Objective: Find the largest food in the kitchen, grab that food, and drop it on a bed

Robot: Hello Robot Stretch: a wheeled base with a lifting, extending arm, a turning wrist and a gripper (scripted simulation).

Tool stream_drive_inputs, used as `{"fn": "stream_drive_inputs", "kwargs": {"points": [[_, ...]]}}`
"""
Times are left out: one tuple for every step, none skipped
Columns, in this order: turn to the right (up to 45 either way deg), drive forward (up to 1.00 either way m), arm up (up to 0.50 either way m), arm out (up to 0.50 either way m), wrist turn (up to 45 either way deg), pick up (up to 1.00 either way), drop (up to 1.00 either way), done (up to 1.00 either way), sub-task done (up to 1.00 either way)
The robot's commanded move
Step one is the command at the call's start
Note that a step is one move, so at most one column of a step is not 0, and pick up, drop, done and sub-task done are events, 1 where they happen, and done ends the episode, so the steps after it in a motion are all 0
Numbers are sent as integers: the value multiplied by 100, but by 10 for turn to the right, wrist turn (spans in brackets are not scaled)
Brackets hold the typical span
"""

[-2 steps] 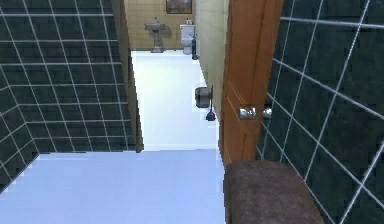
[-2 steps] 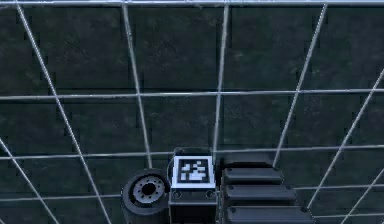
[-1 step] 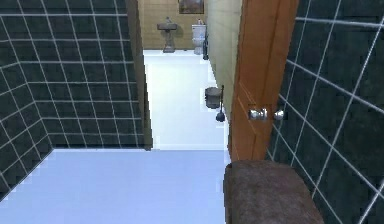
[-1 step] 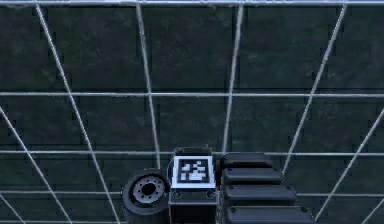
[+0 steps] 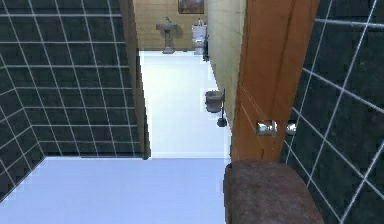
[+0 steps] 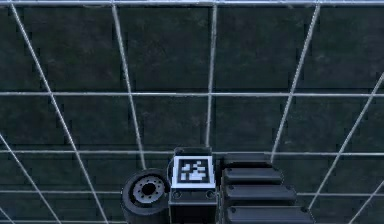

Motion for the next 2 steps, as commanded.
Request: {"fn": "stream_drive_inputs", "kwargs": {"points": [[-30,0,0,0,0,0,0,0,0],[30,0,0,0,0,0,0,0,0]]}}
